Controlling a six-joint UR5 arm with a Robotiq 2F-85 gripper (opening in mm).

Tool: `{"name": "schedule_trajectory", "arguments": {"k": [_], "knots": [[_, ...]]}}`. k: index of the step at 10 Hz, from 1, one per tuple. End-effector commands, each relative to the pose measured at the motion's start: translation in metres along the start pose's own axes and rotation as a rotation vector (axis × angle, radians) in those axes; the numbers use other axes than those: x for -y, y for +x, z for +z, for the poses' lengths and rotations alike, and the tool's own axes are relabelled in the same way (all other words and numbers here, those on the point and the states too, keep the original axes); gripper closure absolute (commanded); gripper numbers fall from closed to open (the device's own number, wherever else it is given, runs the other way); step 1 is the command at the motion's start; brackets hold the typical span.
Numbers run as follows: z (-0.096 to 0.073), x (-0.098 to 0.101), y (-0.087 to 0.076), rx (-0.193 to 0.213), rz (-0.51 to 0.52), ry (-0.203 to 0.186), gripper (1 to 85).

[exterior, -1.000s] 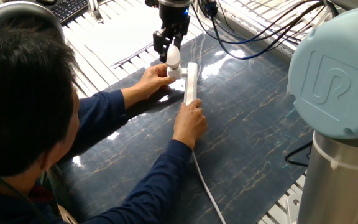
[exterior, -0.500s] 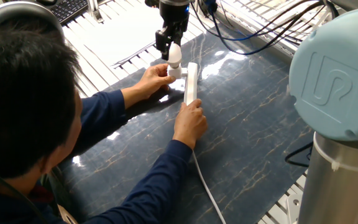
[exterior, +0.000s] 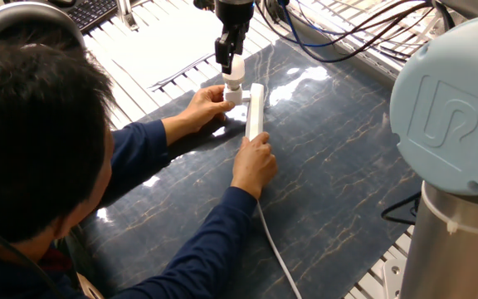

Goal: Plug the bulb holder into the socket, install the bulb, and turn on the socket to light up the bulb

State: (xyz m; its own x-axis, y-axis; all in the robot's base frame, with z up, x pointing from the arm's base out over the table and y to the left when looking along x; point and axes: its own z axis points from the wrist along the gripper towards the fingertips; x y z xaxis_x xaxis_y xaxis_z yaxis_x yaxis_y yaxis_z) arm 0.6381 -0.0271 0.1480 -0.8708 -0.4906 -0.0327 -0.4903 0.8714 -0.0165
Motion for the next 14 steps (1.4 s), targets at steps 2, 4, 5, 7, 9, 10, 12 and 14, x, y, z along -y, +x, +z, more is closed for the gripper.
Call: {"name": "schedule_trajectory", "arguments": {"k": [2, 4, 5, 7, 9, 10, 12, 14], "knots": [[-0.007, -0.008, -0.004, 0.011, -0.05, 0.005, 23.7], [-0.009, -0.009, -0.006, 0.025, -0.149, 0.013, 24.0], [-0.009, -0.006, -0.01, 0.037, -0.211, 0.034, 24.7], [-0.007, -0.011, -0.012, 0.051, -0.276, 0.02, 29.7], [-0.004, -0.016, -0.013, 0.063, -0.322, 0.002, 30.7], [-0.003, -0.022, -0.012, 0.066, -0.334, -0.011, 30.7], [-0.002, -0.035, -0.001, 0.042, -0.368, -0.018, 30.3], [-0.001, -0.035, 0.005, 0.031, -0.489, -0.012, 31.0]]}}
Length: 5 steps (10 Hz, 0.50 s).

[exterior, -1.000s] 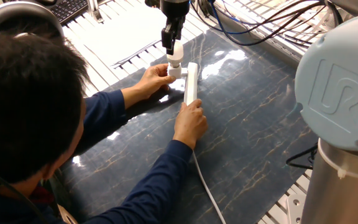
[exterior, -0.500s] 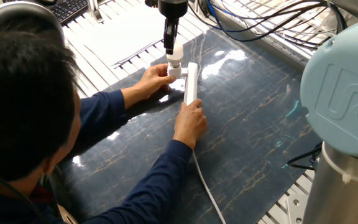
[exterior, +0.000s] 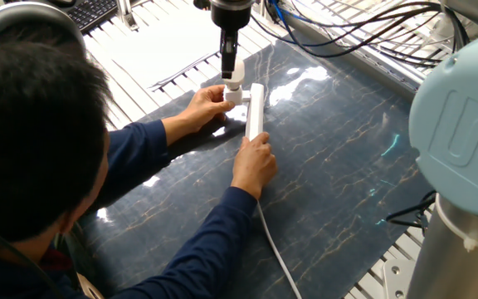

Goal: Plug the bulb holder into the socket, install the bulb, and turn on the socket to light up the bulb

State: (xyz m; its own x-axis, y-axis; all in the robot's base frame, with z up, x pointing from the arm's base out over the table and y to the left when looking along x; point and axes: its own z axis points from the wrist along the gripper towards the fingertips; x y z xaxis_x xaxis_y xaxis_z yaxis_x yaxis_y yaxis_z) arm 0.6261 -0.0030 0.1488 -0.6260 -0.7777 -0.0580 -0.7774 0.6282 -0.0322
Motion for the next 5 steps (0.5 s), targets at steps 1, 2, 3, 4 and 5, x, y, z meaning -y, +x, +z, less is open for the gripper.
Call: {"name": "schedule_trajectory", "arguments": {"k": [1, 2, 3, 4, 5], "knots": [[0.0, -0.01, 0.006, -0.01, -0.151, -0.016, 31.0], [0.0, -0.007, 0.007, -0.021, -0.173, -0.007, 31.3], [0.0, -0.001, 0.008, -0.031, -0.205, 0.009, 31.3], [-0.002, 0.001, 0.007, -0.03, -0.213, 0.008, 31.3], [-0.004, 0.005, 0.006, -0.023, -0.226, 0.003, 31.3]]}}
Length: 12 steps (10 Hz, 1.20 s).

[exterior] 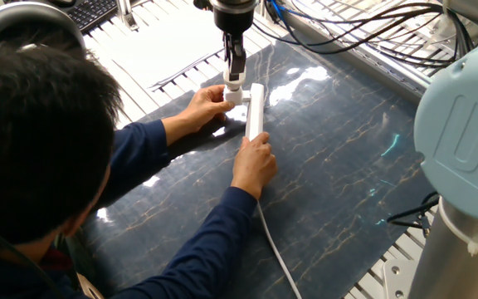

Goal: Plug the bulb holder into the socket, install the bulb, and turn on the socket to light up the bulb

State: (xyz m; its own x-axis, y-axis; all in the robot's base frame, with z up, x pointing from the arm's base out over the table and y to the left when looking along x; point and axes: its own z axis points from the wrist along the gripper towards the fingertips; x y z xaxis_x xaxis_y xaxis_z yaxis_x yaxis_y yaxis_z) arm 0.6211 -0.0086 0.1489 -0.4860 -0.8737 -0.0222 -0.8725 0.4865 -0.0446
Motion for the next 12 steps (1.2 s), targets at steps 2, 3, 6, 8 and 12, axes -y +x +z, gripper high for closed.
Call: {"name": "schedule_trajectory", "arguments": {"k": [2, 3, 6, 8, 12], "knots": [[-0.003, 0.004, 0.001, 0.006, -0.114, -0.013, 31.3], [-0.003, 0.005, 0.002, 0.002, -0.159, -0.011, 31.3], [-0.001, 0.013, 0.002, 0.001, -0.299, 0.018, 31.3], [0.0, 0.012, 0.001, 0.01, -0.342, 0.014, 32.3], [0.003, 0.001, 0.002, 0.034, -0.338, -0.024, 35.0]]}}
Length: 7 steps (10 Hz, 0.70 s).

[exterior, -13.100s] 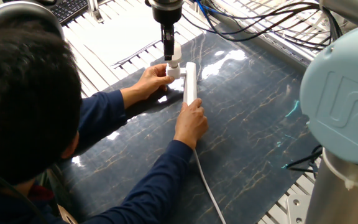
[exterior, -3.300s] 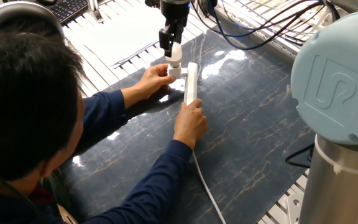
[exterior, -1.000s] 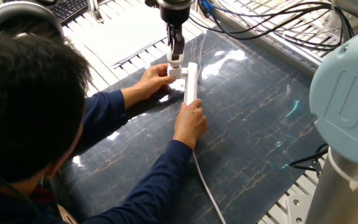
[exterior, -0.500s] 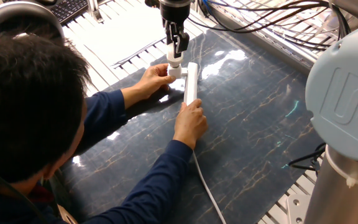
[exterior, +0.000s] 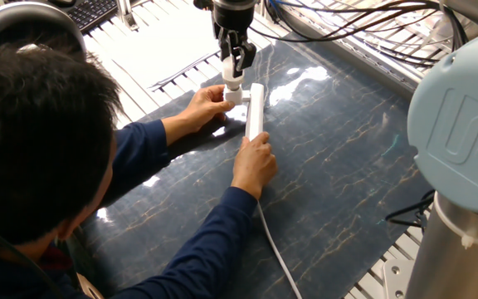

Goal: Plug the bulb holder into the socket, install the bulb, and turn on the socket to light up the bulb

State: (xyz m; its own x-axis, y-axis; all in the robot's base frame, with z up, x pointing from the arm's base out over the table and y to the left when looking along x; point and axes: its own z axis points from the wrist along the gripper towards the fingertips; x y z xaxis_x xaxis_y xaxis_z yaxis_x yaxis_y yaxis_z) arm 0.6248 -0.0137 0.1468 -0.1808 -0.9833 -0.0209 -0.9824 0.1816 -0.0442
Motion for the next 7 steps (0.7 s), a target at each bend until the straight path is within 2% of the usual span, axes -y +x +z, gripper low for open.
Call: {"name": "schedule_trajectory", "arguments": {"k": [1, 3, 5, 6, 7], "knots": [[0.0006, -0.0044, -0.0016, 0.02, -0.016, -0.014, 35.3], [0.0009, -0.0053, -0.001, 0.018, -0.021, -0.018, 39.3], [0.0023, -0.0041, -0.0008, 0.016, -0.026, -0.017, 47.0], [0.0027, -0.0035, -0.0017, 0.018, -0.013, -0.018, 55.3], [0.0023, -0.0043, -0.0028, 0.019, 0.004, -0.023, 67.7]]}}
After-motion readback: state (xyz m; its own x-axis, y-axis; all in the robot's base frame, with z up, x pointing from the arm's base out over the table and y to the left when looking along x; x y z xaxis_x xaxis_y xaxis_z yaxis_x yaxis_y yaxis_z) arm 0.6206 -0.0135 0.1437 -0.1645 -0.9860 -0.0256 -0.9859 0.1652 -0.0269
